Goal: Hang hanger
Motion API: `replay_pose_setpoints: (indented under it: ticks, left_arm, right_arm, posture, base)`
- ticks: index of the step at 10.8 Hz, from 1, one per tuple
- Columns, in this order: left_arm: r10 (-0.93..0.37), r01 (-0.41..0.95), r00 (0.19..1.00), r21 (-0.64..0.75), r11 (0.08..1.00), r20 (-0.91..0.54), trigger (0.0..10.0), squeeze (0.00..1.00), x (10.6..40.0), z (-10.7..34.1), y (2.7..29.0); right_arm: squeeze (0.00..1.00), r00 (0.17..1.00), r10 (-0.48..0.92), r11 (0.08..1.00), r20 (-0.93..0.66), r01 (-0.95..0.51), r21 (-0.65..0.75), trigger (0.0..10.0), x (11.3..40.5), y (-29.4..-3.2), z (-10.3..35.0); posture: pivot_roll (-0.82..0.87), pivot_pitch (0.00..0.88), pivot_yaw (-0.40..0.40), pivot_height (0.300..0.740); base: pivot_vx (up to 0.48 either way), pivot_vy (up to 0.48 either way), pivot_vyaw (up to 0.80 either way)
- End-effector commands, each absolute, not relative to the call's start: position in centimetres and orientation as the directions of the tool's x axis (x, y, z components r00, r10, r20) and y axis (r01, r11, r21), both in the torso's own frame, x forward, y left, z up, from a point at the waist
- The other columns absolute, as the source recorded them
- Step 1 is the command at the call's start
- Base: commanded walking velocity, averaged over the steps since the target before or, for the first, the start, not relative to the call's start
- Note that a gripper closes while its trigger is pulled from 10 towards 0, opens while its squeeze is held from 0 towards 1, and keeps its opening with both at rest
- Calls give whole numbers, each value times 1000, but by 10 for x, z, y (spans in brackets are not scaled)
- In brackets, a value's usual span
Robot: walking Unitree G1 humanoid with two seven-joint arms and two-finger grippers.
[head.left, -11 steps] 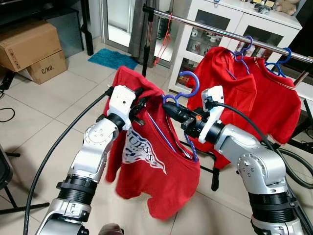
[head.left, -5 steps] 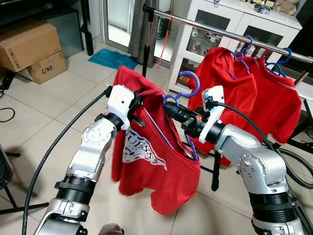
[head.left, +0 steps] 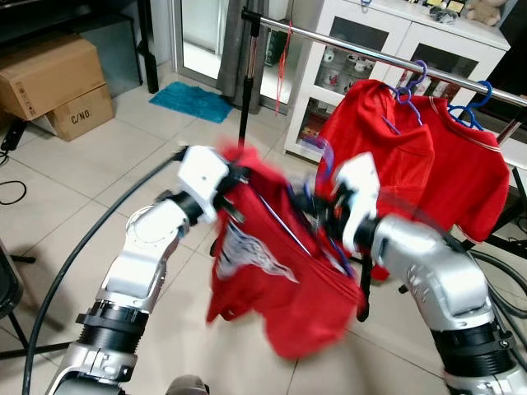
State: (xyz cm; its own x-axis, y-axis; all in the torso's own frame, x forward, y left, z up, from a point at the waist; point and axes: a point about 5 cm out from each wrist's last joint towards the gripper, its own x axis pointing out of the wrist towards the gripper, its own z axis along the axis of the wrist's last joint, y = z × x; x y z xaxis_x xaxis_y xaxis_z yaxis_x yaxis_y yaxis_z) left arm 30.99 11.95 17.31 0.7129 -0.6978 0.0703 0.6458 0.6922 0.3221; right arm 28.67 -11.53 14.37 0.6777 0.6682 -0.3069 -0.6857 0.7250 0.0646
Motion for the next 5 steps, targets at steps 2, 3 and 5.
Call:
replay_pose_setpoints:
  ticks: [2,3,5]
  left_arm:
    - [-656,584,746,359,728,117,0,0,315,194,129]
    - [-585,506,806,410,759,88,0,0,322,197,149]
    - [-362,297,932,522,800,25,0,0,334,204,210]
  right_arm:
    - [0,658,622,723,-424,-690,-10,0,281,-130,130]
    - [0,653,648,713,-392,-701,9,0,279,-134,136]
    - [0,622,745,648,-242,-760,42,0,272,-145,164]
  posture:
    - [91,0,-151,740]
    - [89,0,-154,740]
    - [95,0,-144,740]
  base:
    - [0,0,0]
    - [0,0,0]
    - [0,0,0]
